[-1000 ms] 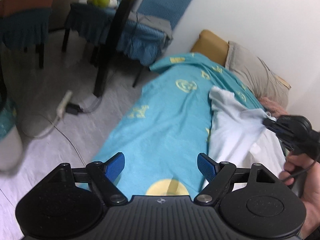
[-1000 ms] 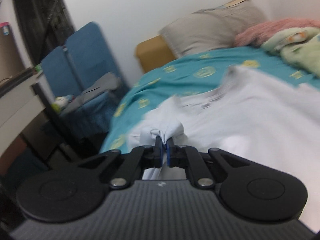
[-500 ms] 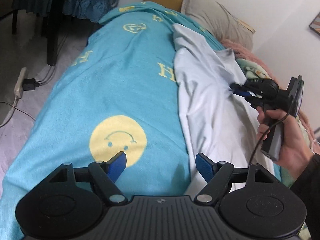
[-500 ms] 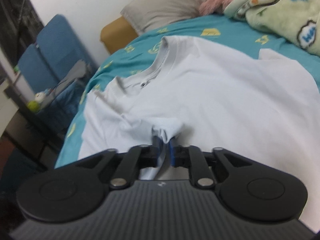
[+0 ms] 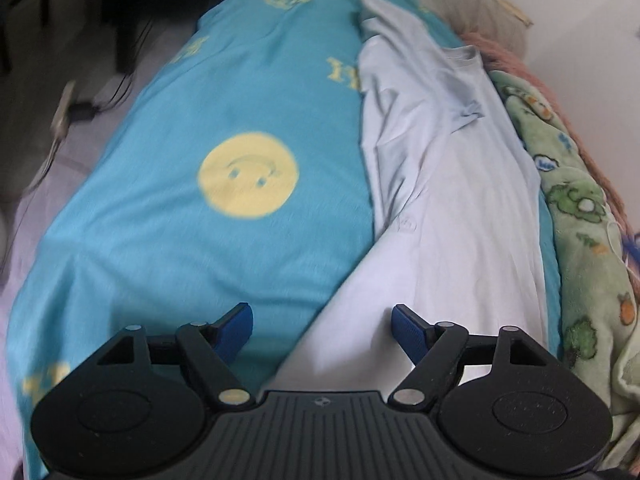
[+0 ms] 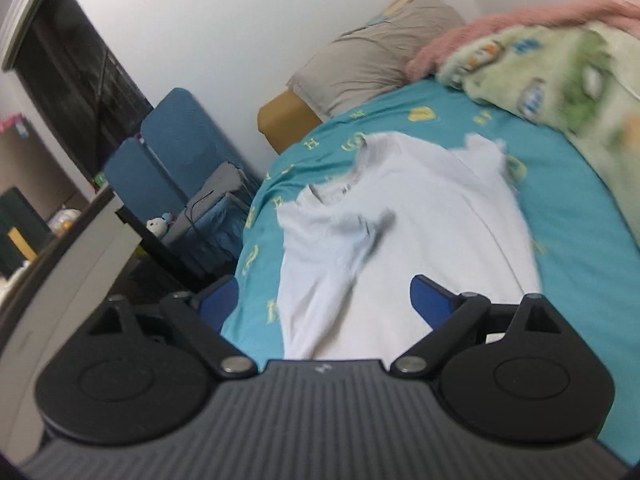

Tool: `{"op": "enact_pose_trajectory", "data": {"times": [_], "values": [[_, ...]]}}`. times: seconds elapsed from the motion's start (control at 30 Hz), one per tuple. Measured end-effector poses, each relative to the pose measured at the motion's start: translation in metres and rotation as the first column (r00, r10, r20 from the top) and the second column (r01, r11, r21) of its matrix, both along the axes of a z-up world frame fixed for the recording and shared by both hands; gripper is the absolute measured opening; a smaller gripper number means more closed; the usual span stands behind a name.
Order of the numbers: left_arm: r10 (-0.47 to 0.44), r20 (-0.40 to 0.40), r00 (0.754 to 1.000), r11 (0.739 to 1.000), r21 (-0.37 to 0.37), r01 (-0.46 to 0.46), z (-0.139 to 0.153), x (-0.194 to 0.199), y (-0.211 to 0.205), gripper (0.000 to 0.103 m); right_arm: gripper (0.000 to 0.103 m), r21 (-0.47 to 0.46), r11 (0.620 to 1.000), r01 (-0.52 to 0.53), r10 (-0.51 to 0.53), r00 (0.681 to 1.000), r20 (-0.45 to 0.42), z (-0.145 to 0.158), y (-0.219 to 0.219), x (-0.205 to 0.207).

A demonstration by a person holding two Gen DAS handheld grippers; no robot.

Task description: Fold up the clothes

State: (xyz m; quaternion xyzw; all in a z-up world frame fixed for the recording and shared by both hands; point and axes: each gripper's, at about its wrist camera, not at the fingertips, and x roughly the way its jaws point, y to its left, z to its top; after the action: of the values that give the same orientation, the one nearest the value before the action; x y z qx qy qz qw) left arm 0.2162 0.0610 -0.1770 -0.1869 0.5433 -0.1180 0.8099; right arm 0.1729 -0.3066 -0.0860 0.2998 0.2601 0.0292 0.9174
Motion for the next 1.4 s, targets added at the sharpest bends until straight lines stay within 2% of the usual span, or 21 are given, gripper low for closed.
{"op": "enact_pose_trajectory", "data": {"times": [0.13, 0.23, 0.3, 0.37, 0.43, 0.53, 0.57, 0.63, 0.67, 0.8, 0.87, 0.93, 0.97, 1.07, 1.1, 1.17, 1.2, 1.23, 1.3, 1.37, 1.4], "values": [[-0.029, -0.054, 0.998, 0.999, 0.019, 0.030, 0.001, -0.012, -0.004, 0.073, 0.094, -0.050, 0.998, 0.039, -0.039, 0.999, -0.009, -0.001, 0.000, -0.042], [-0.044, -0.058, 0.997, 0.994, 0.099, 0.050, 0.007, -0.019, -0.011, 0.060, 0.094, -0.036, 0.996, 0.077, -0.077, 0.997, 0.002, -0.001, -0.010, -0.045], [-0.065, -0.051, 0.997, 0.981, 0.178, 0.074, 0.014, -0.026, -0.020, 0.029, 0.094, -0.016, 0.996, 0.090, -0.090, 0.996, 0.004, -0.003, -0.018, -0.043], [-0.089, -0.030, 0.996, 0.956, 0.277, 0.094, 0.023, -0.035, -0.031, 0.008, 0.094, -0.004, 0.995, 0.096, -0.096, 0.995, -0.012, -0.007, -0.022, -0.041], [-0.170, 0.061, 0.984, 0.889, 0.439, 0.127, 0.040, -0.055, -0.057, 0.004, 0.094, 0.010, 0.995, 0.099, -0.099, 0.995, -0.028, -0.011, -0.026, -0.040], [-0.351, 0.169, 0.921, 0.735, 0.658, 0.160, 0.063, -0.088, -0.103, 0.001, 0.094, 0.043, 0.994, 0.105, -0.103, 0.994, -0.034, -0.014, -0.031, -0.039], [-0.412, 0.183, 0.893, 0.705, 0.685, 0.184, 0.066, -0.098, -0.118, 0.001, 0.094, 0.056, 0.993, 0.107, -0.105, 0.994, -0.033, -0.015, -0.033, -0.039], [-0.512, 0.182, 0.839, 0.665, 0.702, 0.254, 0.069, -0.113, -0.141, 0.001, 0.094, 0.076, 0.991, 0.110, -0.108, 0.994, -0.033, -0.015, -0.035, -0.038], [-0.542, 0.182, 0.820, 0.662, 0.694, 0.283, 0.071, -0.118, -0.149, 0.001, 0.094, 0.081, 0.990, 0.112, -0.109, 0.993, -0.035, -0.016, -0.035, -0.038], [-0.512, 0.215, 0.831, 0.763, 0.559, 0.325, 0.079, -0.108, -0.146, 0.001, 0.094, 0.092, 0.989, 0.114, -0.110, 0.993, -0.042, -0.018, -0.038, -0.038], [-0.513, 0.248, 0.822, 0.787, 0.517, 0.335, 0.082, -0.105, -0.144, 0.001, 0.094, 0.103, 0.988, 0.117, -0.113, 0.993, -0.045, -0.019, -0.038, -0.038], [-0.535, 0.290, 0.793, 0.807, 0.453, 0.379, 0.085, -0.106, -0.149, 0.001, 0.094, 0.105, 0.988, 0.115, -0.111, 0.993, -0.044, -0.019, -0.038, -0.037], [-0.553, 0.300, 0.777, 0.805, 0.435, 0.404, 0.084, -0.107, -0.154, 0.001, 0.094, 0.104, 0.988, 0.115, -0.111, 0.993, -0.044, -0.019, -0.038, -0.036], [-0.637, 0.248, 0.730, 0.751, 0.412, 0.515, 0.063, -0.108, -0.185, 0.002, 0.094, 0.099, 0.988, 0.115, -0.110, 0.993, -0.050, -0.019, -0.037, -0.035], [-0.655, 0.218, 0.723, 0.738, 0.389, 0.551, 0.055, -0.108, -0.193, 0.006, 0.094, 0.101, 0.988, 0.115, -0.111, 0.993, -0.052, -0.020, -0.038, -0.035], [-0.650, 0.149, 0.745, 0.736, 0.370, 0.568, 0.044, -0.103, -0.197, 0.020, 0.094, 0.104, 0.988, 0.117, -0.112, 0.992, -0.056, -0.021, -0.039, -0.036], [-0.633, 0.130, 0.763, 0.747, 0.360, 0.558, 0.042, -0.098, -0.193, 0.025, 0.094, 0.106, 0.987, 0.119, -0.113, 0.992, -0.058, -0.021, -0.040, -0.037], [-0.599, 0.137, 0.789, 0.776, 0.342, 0.530, 0.044, -0.094, -0.183, 0.031, 0.094, 0.111, 0.986, 0.122, -0.116, 0.991, -0.060, -0.022, -0.041, -0.037], [-0.493, 0.170, 0.853, 0.858, 0.258, 0.444, 0.050, -0.080, -0.150, 0.057, 0.094, 0.128, 0.984, 0.127, -0.120, 0.991, -0.063, -0.023, -0.045, -0.038], [-0.343, 0.201, 0.918, 0.936, 0.159, 0.315, 0.057, -0.067, -0.109, 0.068, 0.094, 0.158, 0.979, 0.129, -0.120, 0.991, -0.062, -0.024, -0.047, -0.039], [-0.264, 0.202, 0.943, 0.962, 0.129, 0.242, 0.057, -0.061, -0.090, 0.074, 0.094, 0.173, 0.977, 0.127, -0.118, 0.991, -0.060, -0.025, -0.048, -0.039]]}}
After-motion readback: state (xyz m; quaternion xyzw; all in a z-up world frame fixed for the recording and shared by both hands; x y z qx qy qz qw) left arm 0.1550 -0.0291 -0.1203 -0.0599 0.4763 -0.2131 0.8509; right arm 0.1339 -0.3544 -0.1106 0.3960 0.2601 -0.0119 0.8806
